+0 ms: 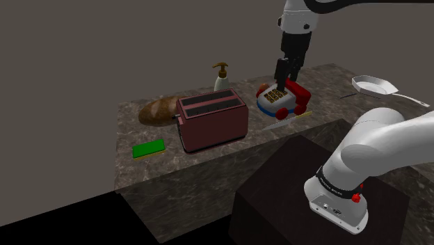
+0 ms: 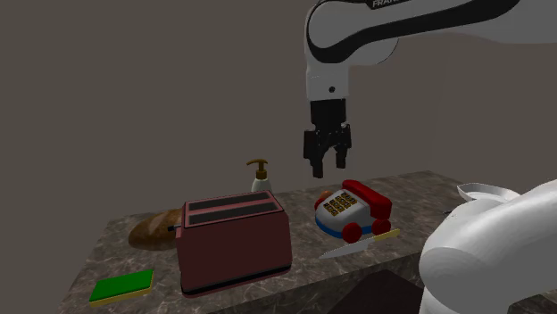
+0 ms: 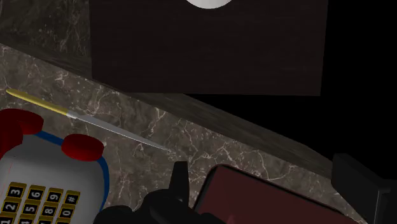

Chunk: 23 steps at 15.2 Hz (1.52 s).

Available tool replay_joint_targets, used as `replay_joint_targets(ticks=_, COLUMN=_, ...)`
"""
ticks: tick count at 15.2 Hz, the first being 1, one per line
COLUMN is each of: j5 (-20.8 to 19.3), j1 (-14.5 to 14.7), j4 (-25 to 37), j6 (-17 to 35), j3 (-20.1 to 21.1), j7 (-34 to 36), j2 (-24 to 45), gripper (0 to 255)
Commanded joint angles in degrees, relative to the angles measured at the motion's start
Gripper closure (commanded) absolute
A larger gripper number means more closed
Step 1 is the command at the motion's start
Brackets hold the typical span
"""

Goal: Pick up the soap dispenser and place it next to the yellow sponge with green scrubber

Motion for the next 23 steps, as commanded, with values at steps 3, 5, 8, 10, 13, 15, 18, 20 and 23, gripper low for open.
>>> replay_joint_targets(ticks=3, j5=-1.19, j1=-0.21, j4=1.06, j6=3.03, j3=-1.46, j7=-2.63, j2=3.61, gripper=0)
replay_joint_targets(ticks=5, j5=-2.17, j1=-0.35, j4=2.45, j6=5.90, j3=-2.86, j7=-5.19, j2=7.39, gripper=0)
replay_joint_targets(ticks=8, j5=-3.22, j1=-0.43, j4=5.15, j6=9.86, j3=-4.80, j7=-8.93, j2=13.29, gripper=0)
replay_joint_targets(ticks=10, j5=-3.63, j1=-0.41, j4=7.34, j6=12.22, j3=-5.98, j7=-11.39, j2=17.34, gripper=0)
replay_joint_targets(ticks=13, j5=-3.83, j1=-0.30, j4=11.22, j6=15.29, j3=-7.61, j7=-15.06, j2=23.53, gripper=0)
replay_joint_targets(ticks=15, j5=-3.67, j1=-0.22, j4=14.17, j6=17.00, j3=-8.55, j7=-17.51, j2=27.72, gripper=0)
replay_joint_targets(ticks=18, j5=-3.03, j1=-0.12, j4=19.18, j6=19.03, j3=-9.77, j7=-21.18, j2=34.06, gripper=0)
replay_joint_targets(ticks=20, j5=-2.37, j1=-0.13, j4=22.89, j6=20.01, j3=-10.41, j7=-23.62, j2=38.33, gripper=0)
replay_joint_targets(ticks=23, j5=-1.09, j1=-0.29, j4=29.07, j6=20.89, j3=-11.10, j7=-27.20, j2=44.81, gripper=0)
